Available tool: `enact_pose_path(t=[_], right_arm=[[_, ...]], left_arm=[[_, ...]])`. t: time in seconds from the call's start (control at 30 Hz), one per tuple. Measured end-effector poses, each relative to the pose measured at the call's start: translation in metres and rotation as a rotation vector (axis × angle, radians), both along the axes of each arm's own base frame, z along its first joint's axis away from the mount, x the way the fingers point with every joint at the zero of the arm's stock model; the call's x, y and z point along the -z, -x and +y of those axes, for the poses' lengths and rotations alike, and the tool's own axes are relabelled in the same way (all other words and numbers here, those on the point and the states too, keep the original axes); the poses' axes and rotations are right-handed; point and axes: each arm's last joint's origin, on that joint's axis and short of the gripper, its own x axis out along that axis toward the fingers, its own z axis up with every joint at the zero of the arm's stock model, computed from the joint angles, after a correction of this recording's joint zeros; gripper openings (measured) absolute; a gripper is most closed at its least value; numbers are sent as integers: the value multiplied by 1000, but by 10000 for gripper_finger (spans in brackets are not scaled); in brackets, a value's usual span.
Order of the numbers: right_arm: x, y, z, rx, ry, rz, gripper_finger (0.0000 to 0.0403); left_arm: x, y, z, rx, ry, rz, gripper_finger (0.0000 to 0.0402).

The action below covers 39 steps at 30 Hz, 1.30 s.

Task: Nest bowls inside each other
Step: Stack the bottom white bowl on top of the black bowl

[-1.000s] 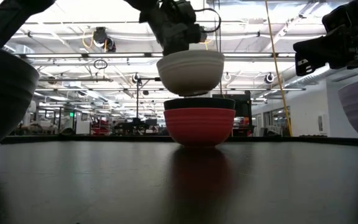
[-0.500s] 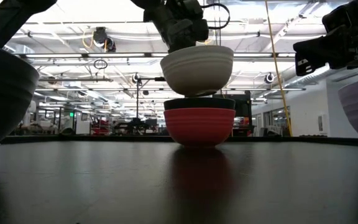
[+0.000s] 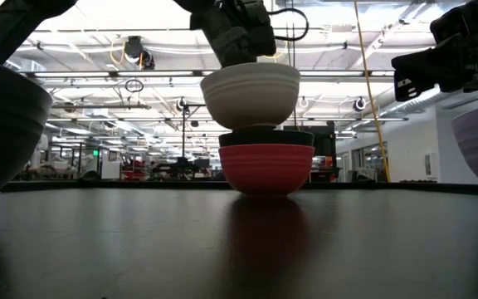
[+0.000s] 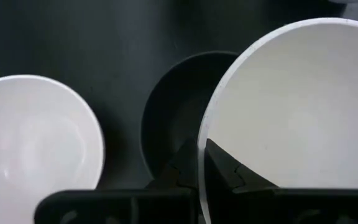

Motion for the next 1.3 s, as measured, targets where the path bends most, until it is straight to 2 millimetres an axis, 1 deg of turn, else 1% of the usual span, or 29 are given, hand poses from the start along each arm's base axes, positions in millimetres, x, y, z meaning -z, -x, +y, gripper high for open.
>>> enact_pose_path(t=[0.17, 0.37, 0.5, 0.67, 0.8, 1.13, 1.3], right_arm=[[0, 0, 0, 0, 0, 0, 0], [0, 0, 0, 0, 4, -1, 0], [0, 0, 0, 0, 4, 0, 0], [1, -1, 0, 0, 12, 8, 0], [1, -1, 0, 0, 20, 12, 0], [1, -1, 0, 0, 22, 11, 0], [2, -1, 0, 0, 22, 12, 0]], left_arm=[[0, -2, 1, 9, 5, -22, 5], [12, -11, 8, -29, 26, -34, 5], [19, -13, 13, -46, 42, -29, 5], [21, -13, 17, -79, 55, -19, 5], [23, -13, 17, -106, 71, 0, 5], [26, -17, 7, -103, 71, 20, 5], [26, -17, 8, -116, 65, 22, 5]])
